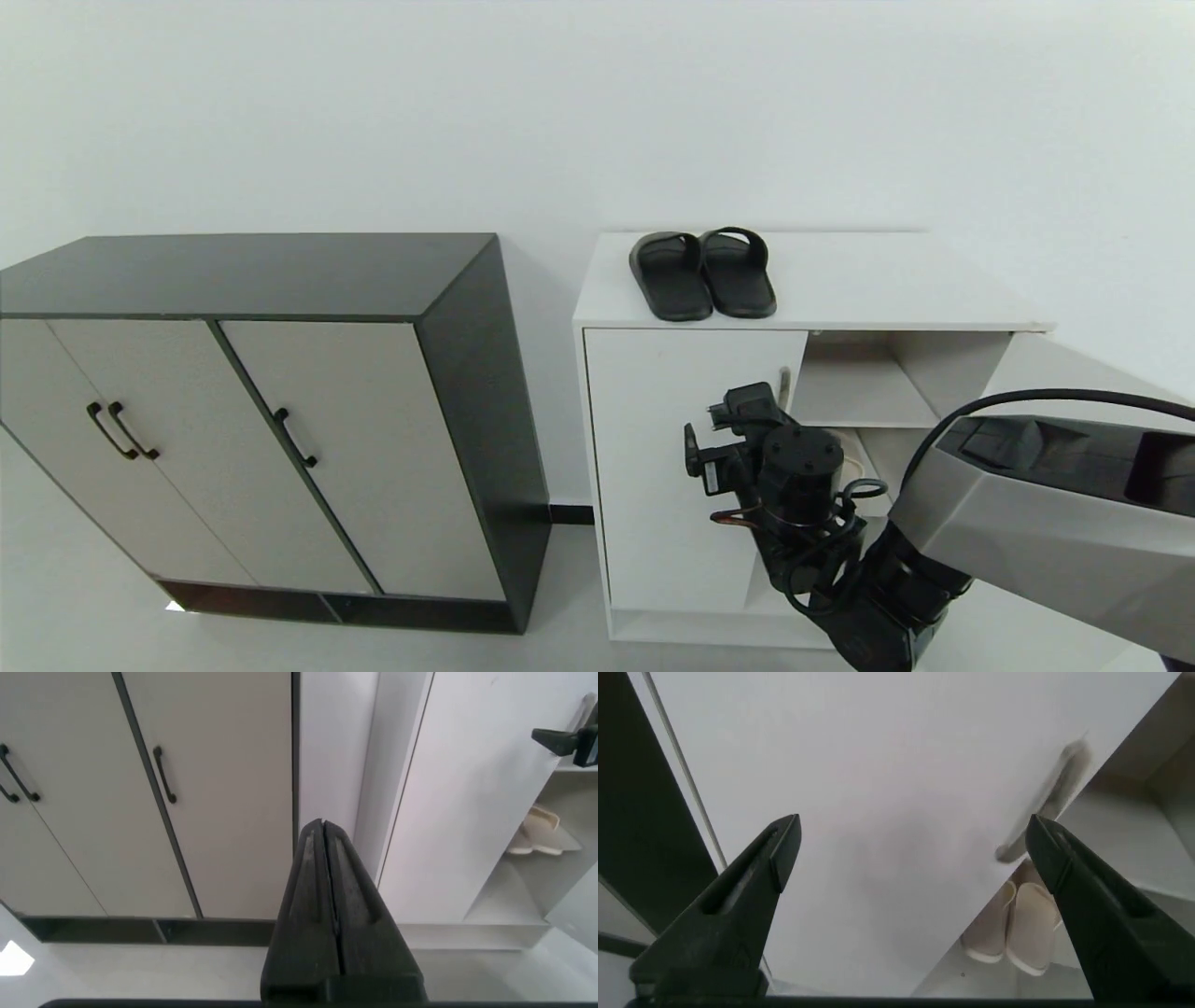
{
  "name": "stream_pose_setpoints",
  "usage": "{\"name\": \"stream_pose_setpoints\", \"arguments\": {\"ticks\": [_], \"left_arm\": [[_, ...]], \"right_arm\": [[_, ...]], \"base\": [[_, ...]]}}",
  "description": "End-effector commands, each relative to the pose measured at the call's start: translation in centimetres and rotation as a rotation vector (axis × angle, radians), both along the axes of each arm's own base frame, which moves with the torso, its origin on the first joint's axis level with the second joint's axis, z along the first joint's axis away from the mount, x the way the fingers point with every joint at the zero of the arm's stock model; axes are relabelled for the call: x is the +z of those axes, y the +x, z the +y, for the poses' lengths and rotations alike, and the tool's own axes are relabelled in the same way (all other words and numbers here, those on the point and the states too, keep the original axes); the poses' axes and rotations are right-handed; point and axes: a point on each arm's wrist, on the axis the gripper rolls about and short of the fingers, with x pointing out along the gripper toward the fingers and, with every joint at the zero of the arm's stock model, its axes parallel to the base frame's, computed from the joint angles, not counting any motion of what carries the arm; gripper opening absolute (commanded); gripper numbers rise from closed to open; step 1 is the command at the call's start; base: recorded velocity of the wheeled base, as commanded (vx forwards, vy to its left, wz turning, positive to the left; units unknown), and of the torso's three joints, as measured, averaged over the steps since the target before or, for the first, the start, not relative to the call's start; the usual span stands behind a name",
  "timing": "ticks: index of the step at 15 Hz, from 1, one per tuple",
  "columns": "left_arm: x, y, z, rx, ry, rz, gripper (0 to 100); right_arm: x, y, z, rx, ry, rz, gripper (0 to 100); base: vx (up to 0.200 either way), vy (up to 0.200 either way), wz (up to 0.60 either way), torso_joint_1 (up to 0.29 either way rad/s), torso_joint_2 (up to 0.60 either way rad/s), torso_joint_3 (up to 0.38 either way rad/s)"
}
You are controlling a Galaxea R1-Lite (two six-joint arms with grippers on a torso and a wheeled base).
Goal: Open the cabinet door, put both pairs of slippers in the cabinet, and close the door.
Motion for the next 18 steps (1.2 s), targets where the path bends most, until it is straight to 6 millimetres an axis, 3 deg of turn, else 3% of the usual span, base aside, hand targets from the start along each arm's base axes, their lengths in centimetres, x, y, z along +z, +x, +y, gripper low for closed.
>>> {"name": "stream_pose_setpoints", "arguments": {"ticks": [1,12,16,18], "left_arm": [[0.0,0.0,0.0,0.0,0.0,0.0,0],[0.0,0.0,0.0,0.002,0.0,0.0,0],[0.0,0.0,0.0,0.0,0.0,0.0,0],[0.0,0.0,0.0,0.0,0.0,0.0,0]], "right_arm": [[-0.08,0.02,0.01,0.0,-0.002,0.001,100],[-0.06,0.04,0.03,0.003,0.005,-0.008,100],[-0.57,0.26,0.24,0.006,-0.025,-0.014,100],[0.17,0.38,0.33,0.002,-0.018,-0.04,100]], "base": [[0.0,0.0,0.0,0.222,-0.54,-0.32],[0.0,0.0,0.0,0.242,-0.54,-0.306],[0.0,0.0,0.0,0.044,-0.1,-0.045],[0.0,0.0,0.0,0.0,0.0,0.0]]}}
